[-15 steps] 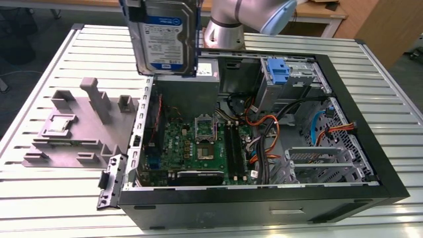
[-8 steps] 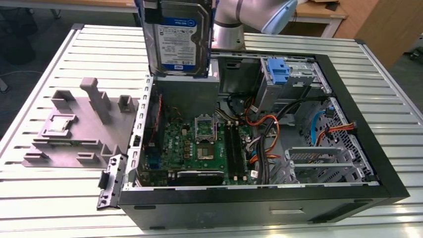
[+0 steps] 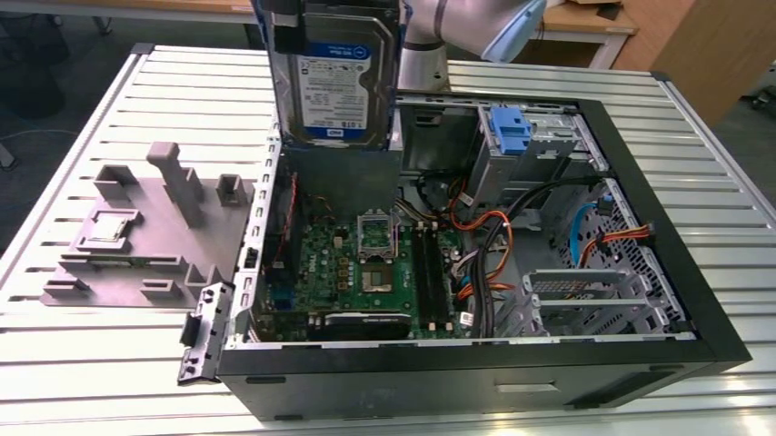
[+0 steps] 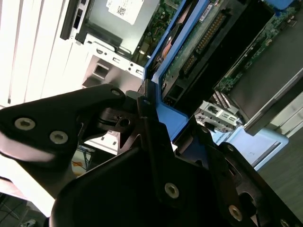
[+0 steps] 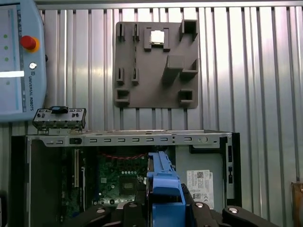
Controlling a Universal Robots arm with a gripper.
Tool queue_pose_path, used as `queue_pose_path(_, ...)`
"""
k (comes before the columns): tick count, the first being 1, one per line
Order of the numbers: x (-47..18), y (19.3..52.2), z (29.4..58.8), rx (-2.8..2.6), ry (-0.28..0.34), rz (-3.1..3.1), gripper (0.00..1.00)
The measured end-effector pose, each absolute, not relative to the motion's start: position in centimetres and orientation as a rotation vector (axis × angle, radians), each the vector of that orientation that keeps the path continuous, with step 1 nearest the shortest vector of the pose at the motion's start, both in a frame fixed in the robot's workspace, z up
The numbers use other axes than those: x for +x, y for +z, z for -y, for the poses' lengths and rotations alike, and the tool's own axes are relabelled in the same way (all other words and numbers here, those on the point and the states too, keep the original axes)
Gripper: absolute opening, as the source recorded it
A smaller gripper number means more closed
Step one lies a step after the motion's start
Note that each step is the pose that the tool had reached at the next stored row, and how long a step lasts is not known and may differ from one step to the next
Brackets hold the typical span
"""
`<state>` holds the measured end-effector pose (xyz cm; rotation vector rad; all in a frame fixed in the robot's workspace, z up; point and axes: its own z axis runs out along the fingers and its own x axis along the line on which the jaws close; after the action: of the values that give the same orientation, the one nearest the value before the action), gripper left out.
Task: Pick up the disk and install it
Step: 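Pick up the disk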
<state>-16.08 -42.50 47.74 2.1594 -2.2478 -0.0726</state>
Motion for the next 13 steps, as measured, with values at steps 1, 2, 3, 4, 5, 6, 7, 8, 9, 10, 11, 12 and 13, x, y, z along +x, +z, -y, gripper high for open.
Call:
queue_pose_path(1, -15.7, 47.7, 42.5, 2.159, -0.073, 2.248, 0.36)
queue_pose_path(2, -15.3, 47.7, 42.6, 2.159, -0.072, 2.248, 0.36)
queue_pose_path(3, -14.8, 47.6, 42.6, 2.159, -0.072, 2.248, 0.36)
queue_pose_path(4, -14.4, 47.6, 42.6, 2.159, -0.073, 2.248, 0.36)
queue_pose_path(5, -13.9, 47.6, 42.6, 2.159, -0.073, 2.248, 0.36)
queue_pose_path(6, -13.5, 47.6, 42.6, 2.159, -0.073, 2.248, 0.36)
queue_pose_path(7, -13.0, 47.5, 42.6, 2.159, -0.073, 2.248, 0.36)
queue_pose_path(8, -12.7, 47.5, 42.6, 2.159, -0.073, 2.248, 0.36)
queue_pose_path(9, -12.3, 47.5, 42.6, 2.159, -0.073, 2.248, 0.36)
queue_pose_path(10, -11.9, 47.5, 42.6, 2.159, -0.073, 2.248, 0.36)
queue_pose_path(11, -11.6, 47.4, 42.6, 2.159, -0.073, 2.248, 0.36)
queue_pose_path(12, -11.2, 47.4, 42.6, 2.159, -0.073, 2.248, 0.36)
queue_pose_path(13, -11.0, 47.4, 42.6, 2.159, -0.073, 2.248, 0.36)
